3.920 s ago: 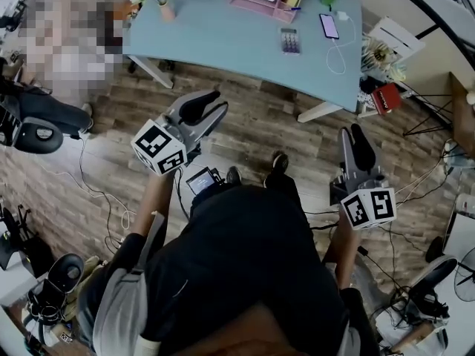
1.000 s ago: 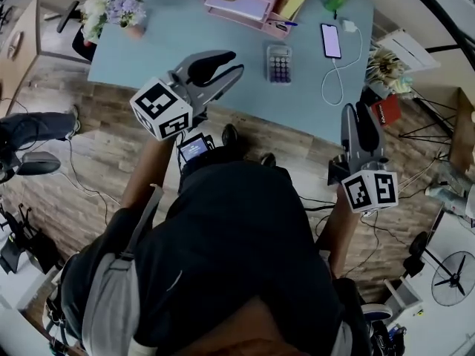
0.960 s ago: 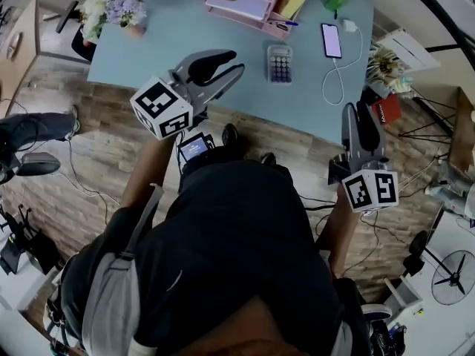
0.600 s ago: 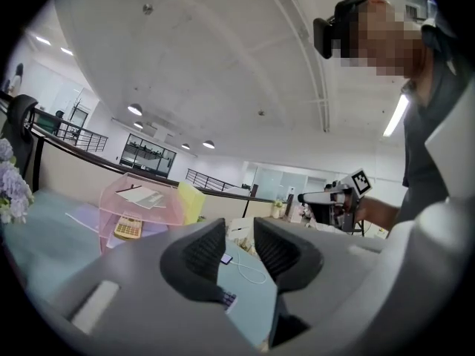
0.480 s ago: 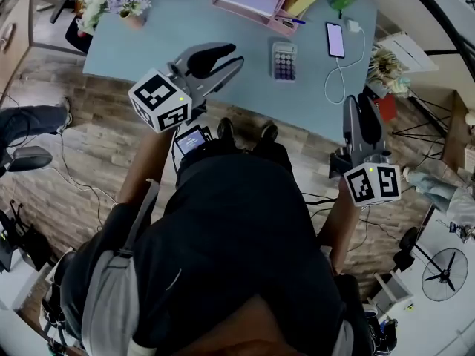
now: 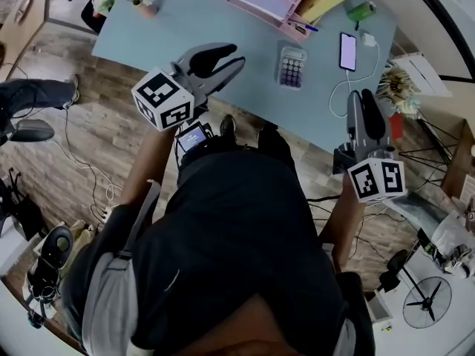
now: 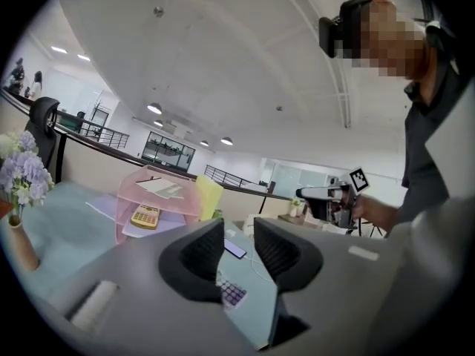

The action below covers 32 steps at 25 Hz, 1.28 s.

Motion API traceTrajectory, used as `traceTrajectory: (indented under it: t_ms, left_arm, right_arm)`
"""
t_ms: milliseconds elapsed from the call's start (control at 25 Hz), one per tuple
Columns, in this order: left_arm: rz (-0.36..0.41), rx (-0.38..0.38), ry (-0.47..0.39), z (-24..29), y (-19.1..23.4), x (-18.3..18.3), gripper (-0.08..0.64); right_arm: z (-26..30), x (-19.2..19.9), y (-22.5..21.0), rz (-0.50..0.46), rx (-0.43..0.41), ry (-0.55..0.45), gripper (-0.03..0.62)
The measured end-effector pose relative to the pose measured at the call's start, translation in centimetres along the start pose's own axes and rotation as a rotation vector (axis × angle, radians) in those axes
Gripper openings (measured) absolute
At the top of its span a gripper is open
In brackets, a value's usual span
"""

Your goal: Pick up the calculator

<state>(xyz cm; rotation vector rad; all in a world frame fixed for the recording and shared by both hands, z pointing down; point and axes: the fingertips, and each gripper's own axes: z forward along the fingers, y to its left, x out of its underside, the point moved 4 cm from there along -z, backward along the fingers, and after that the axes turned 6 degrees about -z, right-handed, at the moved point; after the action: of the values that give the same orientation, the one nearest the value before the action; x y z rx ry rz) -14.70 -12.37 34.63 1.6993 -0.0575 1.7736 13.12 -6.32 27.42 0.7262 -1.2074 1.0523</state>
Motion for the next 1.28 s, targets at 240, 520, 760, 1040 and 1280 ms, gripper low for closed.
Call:
traceTrajectory:
  t_ms: [240,520,760,1040,1280]
  left_arm:
    - [-0.024,-0.065,0.024,3.3,0.5,0.9,0.143]
    - [-0.075,-0.112,0.048,6.8,1.5,2.2,0.143]
    - [-0.120,-0.140,0.088,9.7,3.3,4.0,0.143]
    - [-0.165,-0.150,0.148,13.1,4.9,6.7,0.156]
    - [-0.207,-0.152,0.200,15.6,6.6,9.1,0.169]
  right_arm:
    - [2.8,0.7,-3.6,0.006,-0.087,0.017,0.097]
    - [5.7,1.4,-6.7,0.010,-0.162,0.047,0.097]
    - [8.2,2.7,-8.7,0.020,-0.205,0.080,0.097]
    - [10.3,4.7,-10.6,0.041,-0.240,0.123,0.097]
    - [11.4,6.3,-11.6,0.066,-0.252,0.166,0.097]
